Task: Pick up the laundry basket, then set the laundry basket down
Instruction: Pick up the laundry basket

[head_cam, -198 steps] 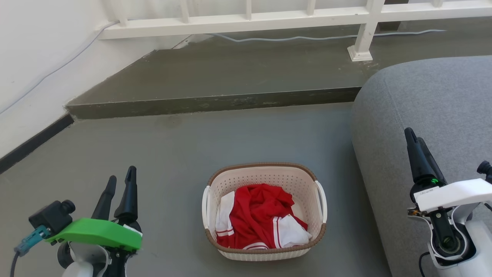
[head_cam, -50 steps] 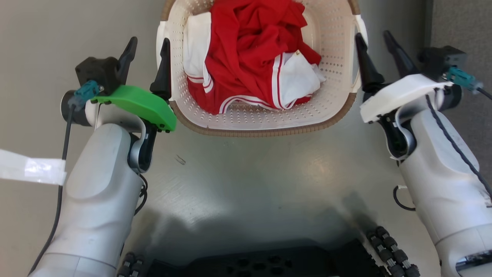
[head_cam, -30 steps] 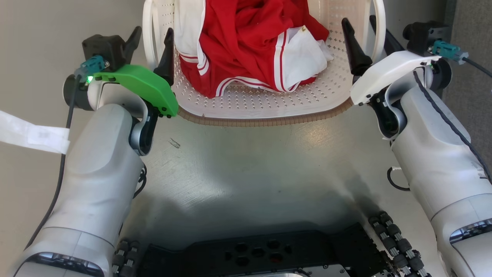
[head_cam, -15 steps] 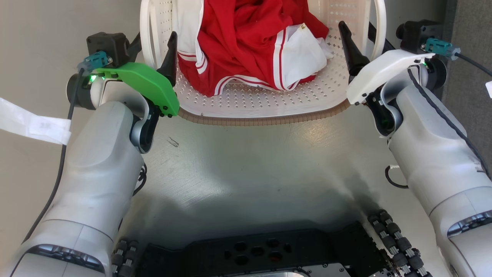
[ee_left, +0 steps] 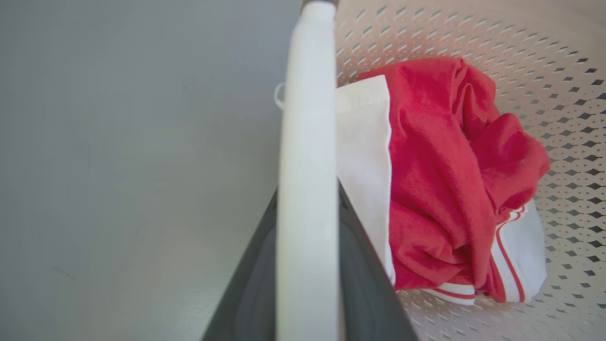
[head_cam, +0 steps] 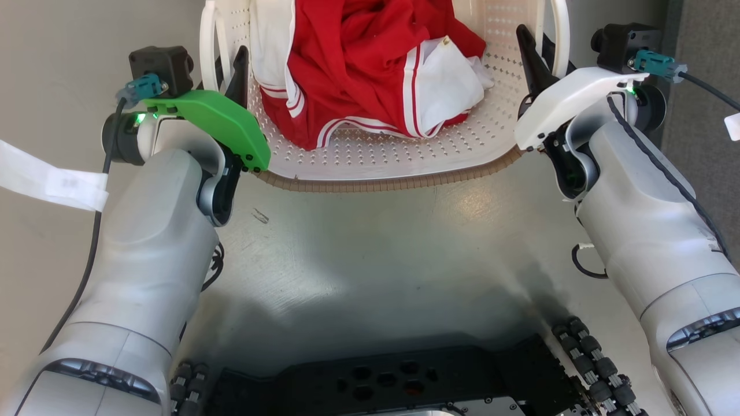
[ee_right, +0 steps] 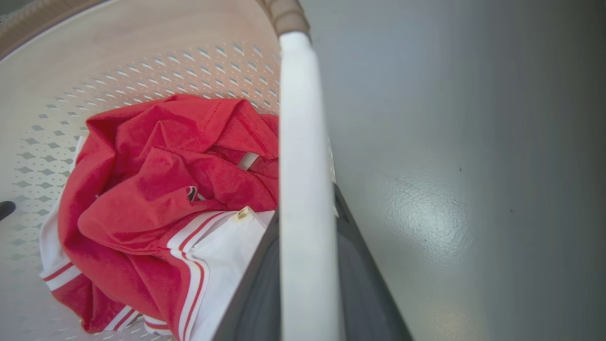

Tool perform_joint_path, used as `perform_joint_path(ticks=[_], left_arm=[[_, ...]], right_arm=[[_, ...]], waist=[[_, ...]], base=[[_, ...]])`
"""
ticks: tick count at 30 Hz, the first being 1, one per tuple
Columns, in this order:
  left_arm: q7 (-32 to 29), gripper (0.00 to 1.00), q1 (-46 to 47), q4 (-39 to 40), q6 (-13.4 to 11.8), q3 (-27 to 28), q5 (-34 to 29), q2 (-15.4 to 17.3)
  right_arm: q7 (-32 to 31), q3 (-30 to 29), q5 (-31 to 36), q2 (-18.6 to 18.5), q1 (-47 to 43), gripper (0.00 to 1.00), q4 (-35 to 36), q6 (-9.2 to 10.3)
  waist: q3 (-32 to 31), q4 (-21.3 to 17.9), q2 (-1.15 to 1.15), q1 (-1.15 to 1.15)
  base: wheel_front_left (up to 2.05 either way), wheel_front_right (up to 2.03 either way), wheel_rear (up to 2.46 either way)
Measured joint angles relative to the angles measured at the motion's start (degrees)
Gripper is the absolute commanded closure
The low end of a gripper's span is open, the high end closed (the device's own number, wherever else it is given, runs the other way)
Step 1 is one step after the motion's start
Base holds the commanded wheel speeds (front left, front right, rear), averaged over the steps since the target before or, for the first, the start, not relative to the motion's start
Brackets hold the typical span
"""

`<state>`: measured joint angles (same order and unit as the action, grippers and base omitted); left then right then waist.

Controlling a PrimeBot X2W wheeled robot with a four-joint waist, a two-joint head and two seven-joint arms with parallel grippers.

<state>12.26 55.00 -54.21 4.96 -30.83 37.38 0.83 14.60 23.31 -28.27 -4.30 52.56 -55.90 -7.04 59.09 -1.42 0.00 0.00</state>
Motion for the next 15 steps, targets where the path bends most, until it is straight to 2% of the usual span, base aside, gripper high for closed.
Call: perform_joint_path(ticks=[15], left_arm=[[0.5, 1.0, -0.1, -3.4, 0.3, -2.5, 2.9, 0.0]], right_arm=[[0.0, 2.5, -1.7, 0.4, -0.3, 1.0, -2.2, 0.0]], waist=[[-5.1, 0.0, 0.0, 0.0]], base=[[0.0, 0.0, 0.0]])
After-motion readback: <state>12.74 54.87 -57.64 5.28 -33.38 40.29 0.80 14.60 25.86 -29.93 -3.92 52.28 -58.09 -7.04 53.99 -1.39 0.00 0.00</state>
